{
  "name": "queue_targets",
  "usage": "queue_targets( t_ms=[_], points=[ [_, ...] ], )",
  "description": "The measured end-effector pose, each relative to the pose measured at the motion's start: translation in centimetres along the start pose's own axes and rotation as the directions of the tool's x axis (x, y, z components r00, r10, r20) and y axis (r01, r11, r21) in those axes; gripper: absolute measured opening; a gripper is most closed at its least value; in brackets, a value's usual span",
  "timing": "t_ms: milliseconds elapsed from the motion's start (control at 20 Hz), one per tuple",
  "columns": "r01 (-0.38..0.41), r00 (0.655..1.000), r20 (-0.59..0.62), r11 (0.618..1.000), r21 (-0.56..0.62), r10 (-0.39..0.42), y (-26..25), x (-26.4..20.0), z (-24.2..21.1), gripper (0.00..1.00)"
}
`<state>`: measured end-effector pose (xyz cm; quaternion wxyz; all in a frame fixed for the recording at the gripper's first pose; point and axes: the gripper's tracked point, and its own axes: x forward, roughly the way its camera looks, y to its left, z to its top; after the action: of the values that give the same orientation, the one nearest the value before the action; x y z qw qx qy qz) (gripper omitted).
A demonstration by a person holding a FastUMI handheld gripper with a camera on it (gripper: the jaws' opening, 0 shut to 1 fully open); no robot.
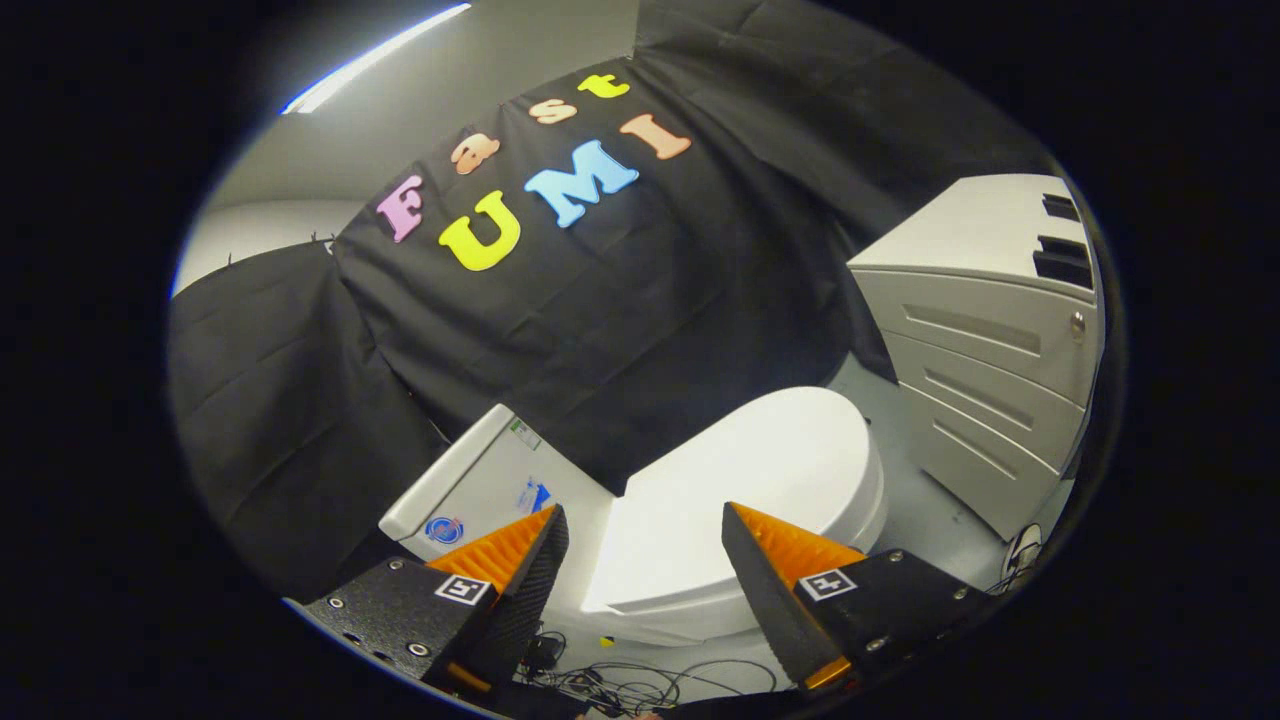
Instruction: Open the toilet lid.
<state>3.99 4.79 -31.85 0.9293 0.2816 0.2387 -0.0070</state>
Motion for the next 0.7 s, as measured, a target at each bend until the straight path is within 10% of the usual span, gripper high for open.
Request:
queue_targets(
  t_ms=[700],
  points=[
    [0.217,0.974,-0.167,0.856,0.469,-0.155,-13.9,3.0,-8.7,0.95]
  ],
)
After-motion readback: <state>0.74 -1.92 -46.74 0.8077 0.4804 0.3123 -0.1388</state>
